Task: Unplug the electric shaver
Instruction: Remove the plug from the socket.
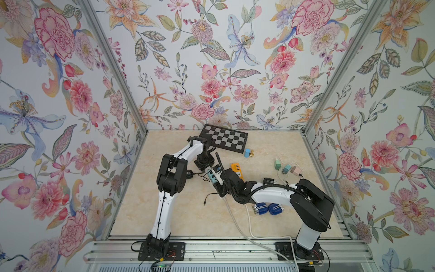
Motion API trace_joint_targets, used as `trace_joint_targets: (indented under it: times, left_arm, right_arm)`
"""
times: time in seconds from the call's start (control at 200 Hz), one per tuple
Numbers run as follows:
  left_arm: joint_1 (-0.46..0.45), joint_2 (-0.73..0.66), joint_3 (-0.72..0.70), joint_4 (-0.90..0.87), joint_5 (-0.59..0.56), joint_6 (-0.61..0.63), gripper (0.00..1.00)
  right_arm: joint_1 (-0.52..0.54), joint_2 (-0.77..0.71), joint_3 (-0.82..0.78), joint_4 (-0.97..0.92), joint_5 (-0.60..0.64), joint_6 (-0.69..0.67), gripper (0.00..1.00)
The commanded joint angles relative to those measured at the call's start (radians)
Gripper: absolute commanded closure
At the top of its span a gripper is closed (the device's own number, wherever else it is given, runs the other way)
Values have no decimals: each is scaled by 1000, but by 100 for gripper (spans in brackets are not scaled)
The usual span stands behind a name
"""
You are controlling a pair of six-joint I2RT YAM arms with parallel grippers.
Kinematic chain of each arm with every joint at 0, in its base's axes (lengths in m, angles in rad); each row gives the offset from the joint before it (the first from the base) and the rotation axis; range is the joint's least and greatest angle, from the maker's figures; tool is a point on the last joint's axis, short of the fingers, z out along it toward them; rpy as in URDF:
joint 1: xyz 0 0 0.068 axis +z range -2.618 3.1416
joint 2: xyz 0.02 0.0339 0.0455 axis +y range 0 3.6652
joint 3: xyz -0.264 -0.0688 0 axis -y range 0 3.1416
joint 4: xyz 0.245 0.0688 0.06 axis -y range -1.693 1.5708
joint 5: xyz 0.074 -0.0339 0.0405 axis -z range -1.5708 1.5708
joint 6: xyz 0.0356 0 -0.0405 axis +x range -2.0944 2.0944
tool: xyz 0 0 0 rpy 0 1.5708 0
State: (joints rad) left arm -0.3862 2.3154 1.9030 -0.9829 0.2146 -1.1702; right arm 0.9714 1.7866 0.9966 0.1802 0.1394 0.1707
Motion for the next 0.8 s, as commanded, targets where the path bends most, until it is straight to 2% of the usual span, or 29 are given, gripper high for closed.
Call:
trace_joint_targets:
  times: [0.0, 0.125, 0.375, 0.44, 0.565, 0.665, 0.796]
  left_arm:
    - [-12, 26, -9, -20, -26, -22, 56]
    - [-14, 33, 18, -35, -30, -20, 60]
    - [-24, 72, 83, -76, -34, 0, 62]
    - [-26, 87, 119, -102, -42, 10, 66]
    - [-33, 112, 170, -139, -55, 23, 67]
    - [-36, 120, 174, -142, -44, 33, 75]
    - [-37, 130, 179, -148, -34, 37, 80]
  right_arm:
    - [4, 31, 42, 11, 15, -8, 54]
    - [13, 52, 48, 29, 27, -13, 54]
    - [21, 82, 56, 42, 52, -37, 61]
    - [22, 82, 48, 50, 58, -42, 61]
    - [36, 81, 34, 98, 78, -75, 67]
    - [41, 89, 37, 129, 98, -85, 72]
    - [47, 102, 54, 132, 93, -80, 78]
